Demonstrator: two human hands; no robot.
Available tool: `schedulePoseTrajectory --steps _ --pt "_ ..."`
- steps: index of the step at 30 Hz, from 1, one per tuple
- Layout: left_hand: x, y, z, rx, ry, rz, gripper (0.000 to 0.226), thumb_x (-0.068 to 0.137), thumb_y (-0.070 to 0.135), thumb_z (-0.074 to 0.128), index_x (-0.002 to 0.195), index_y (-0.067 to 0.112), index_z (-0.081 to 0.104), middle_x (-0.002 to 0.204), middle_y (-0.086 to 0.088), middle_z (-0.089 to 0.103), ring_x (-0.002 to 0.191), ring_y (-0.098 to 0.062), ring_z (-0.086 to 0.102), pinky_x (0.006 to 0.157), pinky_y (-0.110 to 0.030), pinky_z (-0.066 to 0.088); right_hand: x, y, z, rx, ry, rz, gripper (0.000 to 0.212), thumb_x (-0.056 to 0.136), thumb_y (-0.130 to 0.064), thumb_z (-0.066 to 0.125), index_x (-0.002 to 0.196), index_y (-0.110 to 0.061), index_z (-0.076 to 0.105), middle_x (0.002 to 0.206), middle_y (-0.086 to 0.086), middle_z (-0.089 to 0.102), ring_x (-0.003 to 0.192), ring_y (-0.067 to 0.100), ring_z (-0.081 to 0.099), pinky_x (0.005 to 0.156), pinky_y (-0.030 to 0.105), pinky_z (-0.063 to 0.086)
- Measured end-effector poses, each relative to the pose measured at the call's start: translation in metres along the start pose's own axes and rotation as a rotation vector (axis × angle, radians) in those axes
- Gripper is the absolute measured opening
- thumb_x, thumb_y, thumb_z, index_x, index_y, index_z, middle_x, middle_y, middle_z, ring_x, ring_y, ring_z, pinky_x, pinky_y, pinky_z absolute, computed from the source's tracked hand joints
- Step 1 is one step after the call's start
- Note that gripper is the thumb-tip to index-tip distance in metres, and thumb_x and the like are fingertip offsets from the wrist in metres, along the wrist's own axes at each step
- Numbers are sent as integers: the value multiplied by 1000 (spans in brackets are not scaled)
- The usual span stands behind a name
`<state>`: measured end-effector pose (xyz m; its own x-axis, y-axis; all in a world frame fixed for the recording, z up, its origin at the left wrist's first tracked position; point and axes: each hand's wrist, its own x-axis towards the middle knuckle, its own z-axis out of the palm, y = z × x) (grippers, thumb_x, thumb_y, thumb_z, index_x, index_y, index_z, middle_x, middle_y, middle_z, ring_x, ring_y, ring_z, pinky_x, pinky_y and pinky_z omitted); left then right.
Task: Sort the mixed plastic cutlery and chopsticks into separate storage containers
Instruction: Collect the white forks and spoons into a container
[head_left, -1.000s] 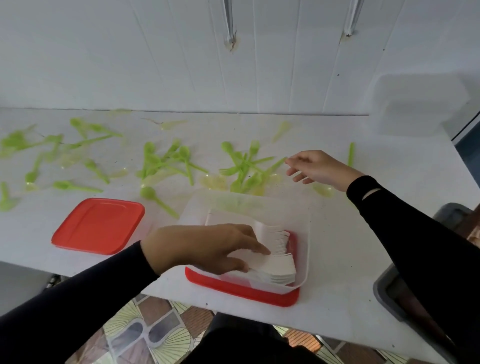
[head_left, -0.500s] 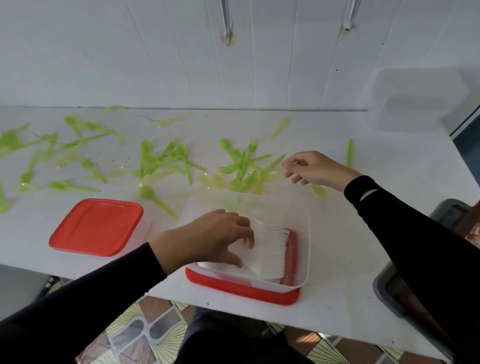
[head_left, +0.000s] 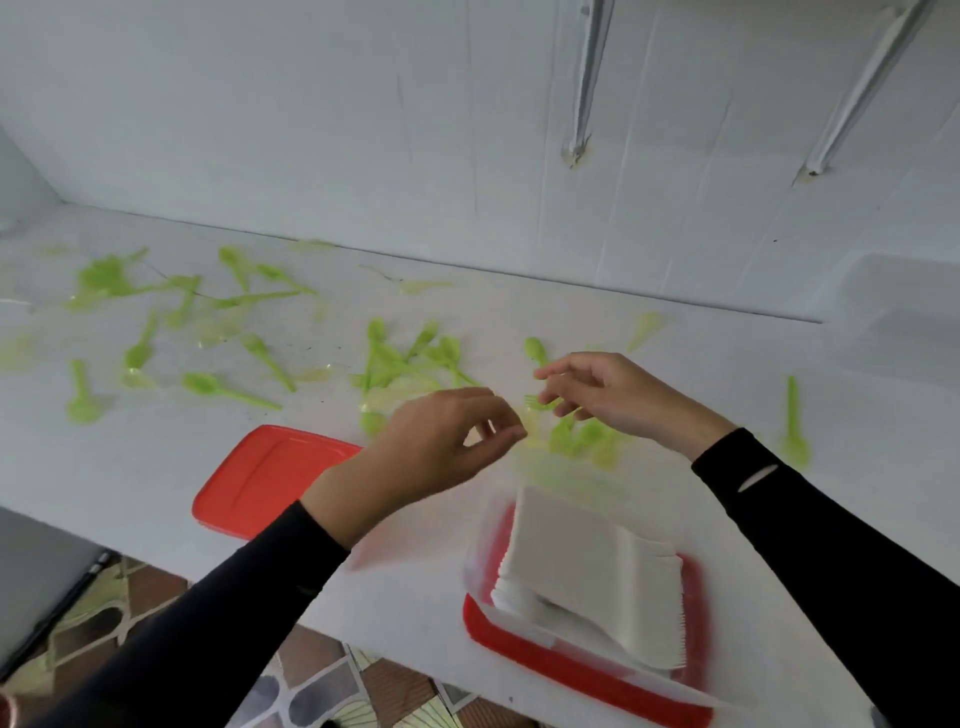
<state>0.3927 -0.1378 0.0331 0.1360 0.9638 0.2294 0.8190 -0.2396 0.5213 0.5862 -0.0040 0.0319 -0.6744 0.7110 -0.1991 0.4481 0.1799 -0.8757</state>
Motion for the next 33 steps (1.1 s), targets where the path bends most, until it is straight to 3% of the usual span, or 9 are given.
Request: schedulePoseTrajectory --steps 5,8,12,21,33 --pt "-35 -113 -73 -53 195 -329 12 93 33 64 88 25 71 78 18 66 73 -4 65 73 -37 56 69 -71 93 -92 -139 -78 19 102 -23 50 115 -24 63 102 -5 72 90 15 70 79 27 50" --pt "-78 -182 -126 -108 227 -481 12 93 32 64 86 24 70 78 11 71 71 -9 67 73 -37 56 112 -118 162 -145 -238 -112 19 102 -24 49 116 -24 62 104 -5 71 87 12 68 73 18 48" --pt "-143 -261 -197 -107 245 -625 14 92 33 65 78 31 67 75 13 70 71 -8 66 72 -33 56 165 -175 246 -166 -309 -148 18 102 -25 49 114 -27 62 103 -5 71 85 9 68 73 20 47" --pt "-242 -388 -274 -63 227 -817 17 93 39 61 80 30 67 77 17 68 77 -9 66 71 -34 55 249 -234 406 -150 -460 -136 18 101 -23 49 112 -26 63 101 -5 71 81 7 67 74 21 47" --pt "-255 -530 -334 -75 283 -1002 19 91 42 60 75 32 64 82 15 69 79 -11 65 77 -38 57 390 -282 489 -132 -462 -139 19 102 -22 48 111 -24 65 101 -3 71 82 9 68 74 20 49"
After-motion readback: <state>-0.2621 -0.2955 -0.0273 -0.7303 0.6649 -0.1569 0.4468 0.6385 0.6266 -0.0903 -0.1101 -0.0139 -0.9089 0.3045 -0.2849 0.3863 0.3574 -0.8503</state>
